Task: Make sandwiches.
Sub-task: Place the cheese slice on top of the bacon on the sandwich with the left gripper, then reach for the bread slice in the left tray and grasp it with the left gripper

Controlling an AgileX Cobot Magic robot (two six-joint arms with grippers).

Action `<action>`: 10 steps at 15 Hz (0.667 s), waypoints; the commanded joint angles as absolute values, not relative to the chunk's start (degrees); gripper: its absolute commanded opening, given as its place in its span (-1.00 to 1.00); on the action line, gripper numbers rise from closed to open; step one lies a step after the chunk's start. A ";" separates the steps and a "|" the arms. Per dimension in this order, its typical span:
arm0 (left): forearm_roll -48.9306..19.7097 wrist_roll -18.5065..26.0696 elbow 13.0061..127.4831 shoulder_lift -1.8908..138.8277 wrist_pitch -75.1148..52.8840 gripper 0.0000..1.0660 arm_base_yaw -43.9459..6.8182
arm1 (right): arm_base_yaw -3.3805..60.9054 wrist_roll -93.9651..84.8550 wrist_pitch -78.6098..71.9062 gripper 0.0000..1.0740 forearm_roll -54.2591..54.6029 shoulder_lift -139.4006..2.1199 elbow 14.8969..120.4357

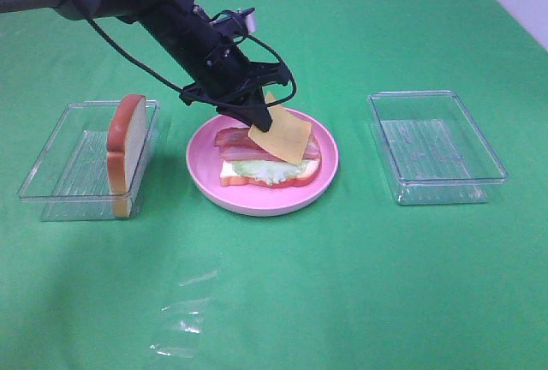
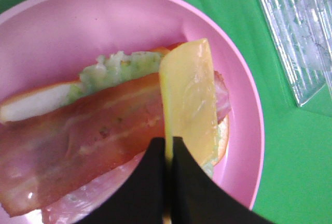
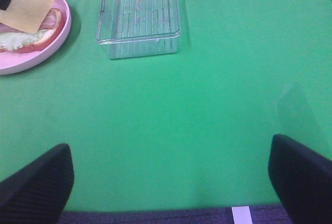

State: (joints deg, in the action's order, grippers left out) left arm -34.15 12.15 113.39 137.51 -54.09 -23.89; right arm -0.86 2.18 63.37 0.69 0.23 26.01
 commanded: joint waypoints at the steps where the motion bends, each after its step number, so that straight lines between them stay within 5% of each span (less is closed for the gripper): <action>1: -33.69 11.63 113.62 137.62 -54.49 -0.98 -24.29 | -0.92 1.66 63.03 0.82 0.92 1.72 25.90; 5: -32.54 10.94 113.62 135.68 -54.43 0.35 -24.29 | -0.92 1.66 63.03 0.82 0.92 1.72 25.90; 6: -31.00 9.22 114.59 134.93 -55.46 0.90 -24.29 | -0.92 1.66 63.03 0.82 0.92 1.72 25.90; 10: -15.24 3.67 123.70 134.87 -69.21 0.92 -25.84 | -0.92 1.66 63.03 0.82 0.92 1.72 25.90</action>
State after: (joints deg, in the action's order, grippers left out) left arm -16.44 4.53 123.36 135.62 -67.38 -25.44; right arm -0.86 2.18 63.37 0.69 0.23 26.01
